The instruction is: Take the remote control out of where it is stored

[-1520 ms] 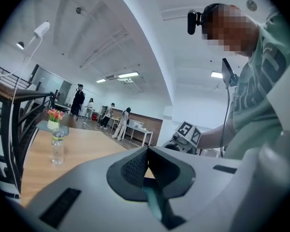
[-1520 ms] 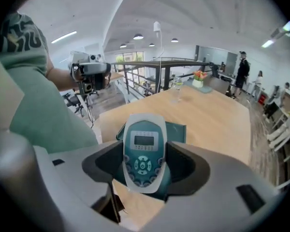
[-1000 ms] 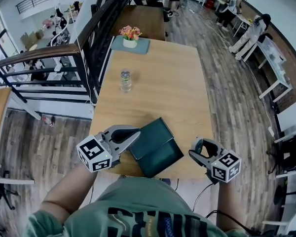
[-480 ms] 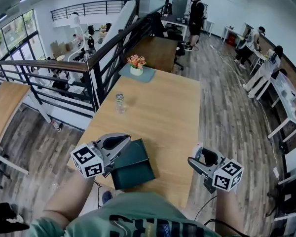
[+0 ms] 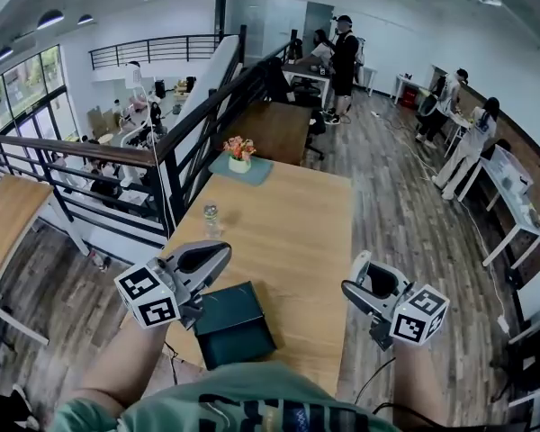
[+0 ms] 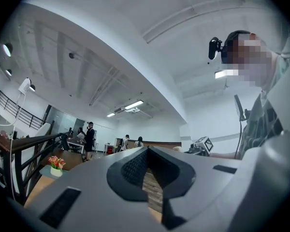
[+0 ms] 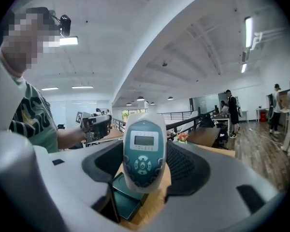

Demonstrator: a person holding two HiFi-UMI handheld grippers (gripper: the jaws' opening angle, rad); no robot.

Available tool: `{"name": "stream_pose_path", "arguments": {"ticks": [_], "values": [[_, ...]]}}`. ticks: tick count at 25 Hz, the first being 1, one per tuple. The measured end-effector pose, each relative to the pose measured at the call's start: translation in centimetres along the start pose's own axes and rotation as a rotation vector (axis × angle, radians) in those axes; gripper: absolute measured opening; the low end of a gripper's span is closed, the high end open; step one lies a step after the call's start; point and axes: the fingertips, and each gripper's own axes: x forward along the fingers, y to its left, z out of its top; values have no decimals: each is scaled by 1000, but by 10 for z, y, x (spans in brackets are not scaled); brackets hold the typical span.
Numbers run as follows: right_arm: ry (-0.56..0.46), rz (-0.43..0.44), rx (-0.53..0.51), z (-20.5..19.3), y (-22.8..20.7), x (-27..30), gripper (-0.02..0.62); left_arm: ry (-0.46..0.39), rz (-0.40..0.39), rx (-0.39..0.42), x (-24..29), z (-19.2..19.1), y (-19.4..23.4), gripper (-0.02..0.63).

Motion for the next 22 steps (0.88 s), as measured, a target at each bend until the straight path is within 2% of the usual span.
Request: {"name": "stream_pose_path", "arguments": {"ticks": [5, 10, 17, 22], "values": [[-54, -13, -33, 32, 16, -1, 290, -17, -15, 14, -7, 21, 2, 5], [-57, -14, -54, 41, 26, 7, 290, -20, -10, 40, -19, 28, 9, 5], [-54, 1, -65, 51, 23, 2, 290, -1, 21, 52, -13, 23, 16, 5], [-63, 21, -89, 69, 7, -17, 290, 15, 47, 99, 10, 24, 19, 5]]}}
